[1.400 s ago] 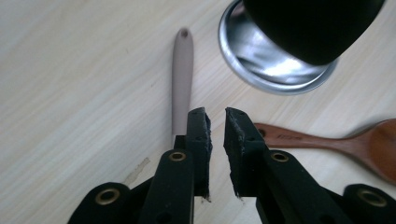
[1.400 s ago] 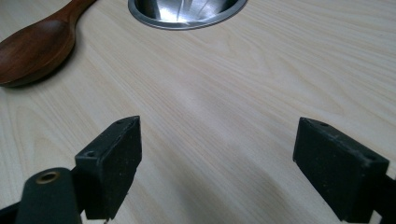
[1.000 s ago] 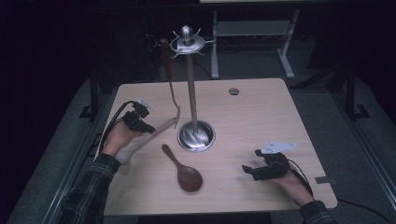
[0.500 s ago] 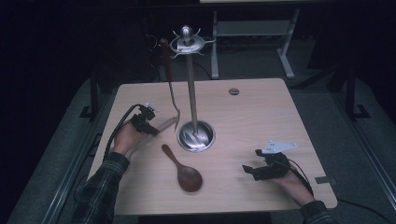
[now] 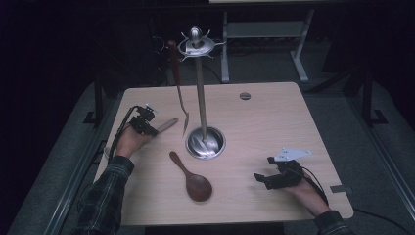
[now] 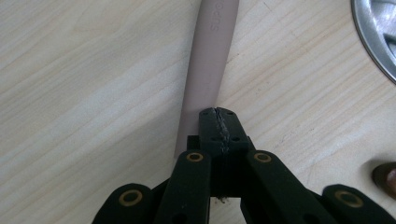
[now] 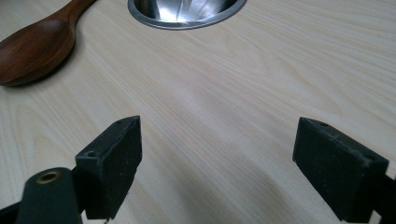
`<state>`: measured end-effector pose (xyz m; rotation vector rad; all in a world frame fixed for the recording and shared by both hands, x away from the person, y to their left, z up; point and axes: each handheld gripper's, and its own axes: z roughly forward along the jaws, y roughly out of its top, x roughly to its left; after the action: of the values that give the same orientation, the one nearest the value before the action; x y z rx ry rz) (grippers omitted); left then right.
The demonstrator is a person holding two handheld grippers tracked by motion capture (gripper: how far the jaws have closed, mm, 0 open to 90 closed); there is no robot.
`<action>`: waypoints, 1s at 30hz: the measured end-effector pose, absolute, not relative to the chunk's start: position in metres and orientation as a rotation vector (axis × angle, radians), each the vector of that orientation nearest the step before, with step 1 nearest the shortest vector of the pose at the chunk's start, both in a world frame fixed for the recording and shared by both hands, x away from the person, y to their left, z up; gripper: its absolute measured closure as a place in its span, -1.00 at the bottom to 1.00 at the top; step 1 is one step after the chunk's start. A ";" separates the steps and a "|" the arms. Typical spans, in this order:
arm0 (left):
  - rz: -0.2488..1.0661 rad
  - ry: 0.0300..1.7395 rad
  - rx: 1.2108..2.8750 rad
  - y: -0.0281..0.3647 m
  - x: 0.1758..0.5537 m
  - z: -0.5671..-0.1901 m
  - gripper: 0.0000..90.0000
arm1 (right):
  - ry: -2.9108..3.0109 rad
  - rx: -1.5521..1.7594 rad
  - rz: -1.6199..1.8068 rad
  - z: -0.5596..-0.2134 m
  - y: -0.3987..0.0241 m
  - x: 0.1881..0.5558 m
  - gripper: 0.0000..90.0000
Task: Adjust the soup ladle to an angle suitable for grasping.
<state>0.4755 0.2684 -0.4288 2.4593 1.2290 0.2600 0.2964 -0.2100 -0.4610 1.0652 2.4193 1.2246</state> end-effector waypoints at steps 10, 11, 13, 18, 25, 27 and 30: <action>0.227 1.174 2.494 0.283 0.478 -0.422 0.71 | 2.421 1.069 1.223 -0.461 -0.209 0.297 -0.66; 0.229 1.170 2.503 0.283 0.479 -0.424 0.65 | 2.421 1.070 1.223 -0.461 -0.209 0.297 -0.66; 0.236 1.164 2.525 0.283 0.480 -0.427 0.58 | 2.421 1.070 1.224 -0.462 -0.209 0.297 -0.66; 0.191 1.145 2.554 0.284 0.485 -0.436 0.55 | 2.420 1.074 1.225 -0.462 -0.209 0.297 -0.66; 0.175 1.154 2.565 0.283 0.487 -0.438 0.64 | 2.417 1.067 1.224 -0.462 -0.211 0.298 -0.66; 0.186 1.158 2.565 0.281 0.486 -0.438 0.66 | 2.417 1.064 1.223 -0.462 -0.211 0.298 -0.66; 0.182 1.164 2.571 0.281 0.486 -0.438 0.68 | 2.420 1.069 1.225 -0.462 -0.210 0.297 -0.66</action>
<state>0.4859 0.2806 -0.4375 2.5707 1.1635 0.1824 0.2969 -0.2099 -0.4615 1.0691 2.4199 1.2254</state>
